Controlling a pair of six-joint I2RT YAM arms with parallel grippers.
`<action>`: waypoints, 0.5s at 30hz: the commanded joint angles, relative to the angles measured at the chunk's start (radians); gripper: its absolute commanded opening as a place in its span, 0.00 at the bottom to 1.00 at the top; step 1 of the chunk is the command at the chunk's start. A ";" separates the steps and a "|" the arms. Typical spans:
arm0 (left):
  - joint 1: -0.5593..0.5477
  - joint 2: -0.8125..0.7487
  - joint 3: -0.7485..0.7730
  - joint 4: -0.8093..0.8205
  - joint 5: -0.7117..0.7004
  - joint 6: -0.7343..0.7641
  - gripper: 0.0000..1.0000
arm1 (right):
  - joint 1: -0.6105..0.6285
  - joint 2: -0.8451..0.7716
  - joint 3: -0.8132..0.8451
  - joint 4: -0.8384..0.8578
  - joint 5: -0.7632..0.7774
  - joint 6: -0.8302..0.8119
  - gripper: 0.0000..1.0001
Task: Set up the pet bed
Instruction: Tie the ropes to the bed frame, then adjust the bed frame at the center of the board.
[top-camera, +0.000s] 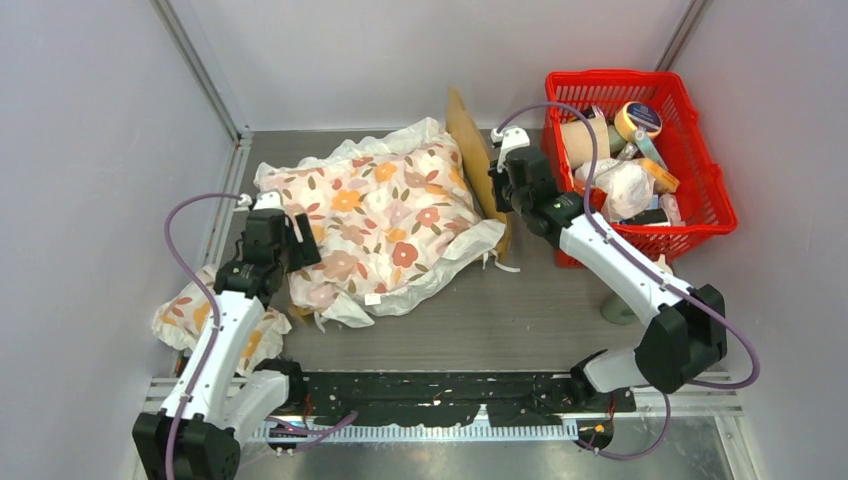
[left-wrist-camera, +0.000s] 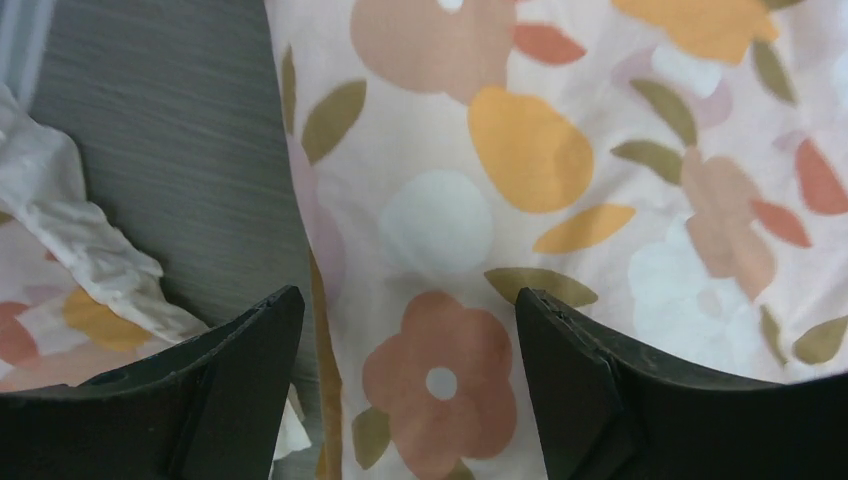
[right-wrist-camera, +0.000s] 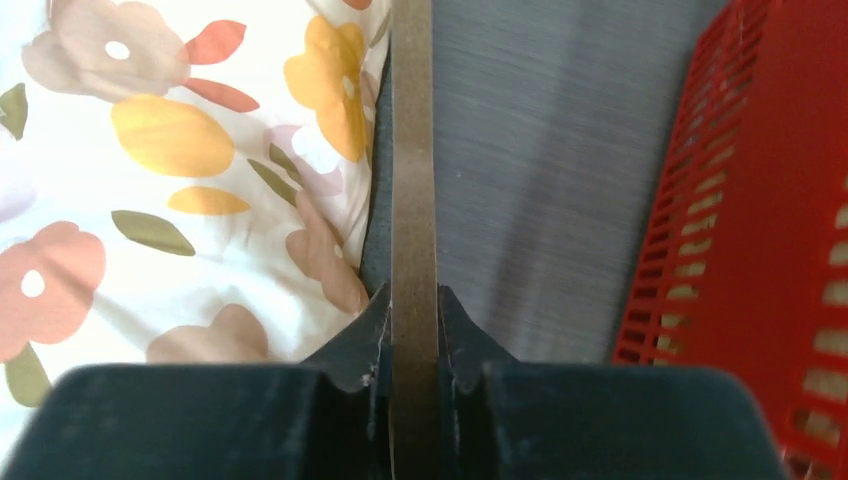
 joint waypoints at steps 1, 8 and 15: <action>0.015 -0.055 -0.102 0.020 0.141 -0.105 0.74 | -0.052 0.065 0.079 0.098 -0.115 -0.111 0.07; 0.010 -0.272 -0.311 0.165 0.403 -0.345 0.50 | -0.118 0.202 0.211 0.264 -0.327 -0.225 0.06; -0.104 -0.345 -0.372 0.175 0.344 -0.380 0.50 | -0.145 0.346 0.324 0.388 -0.319 -0.258 0.06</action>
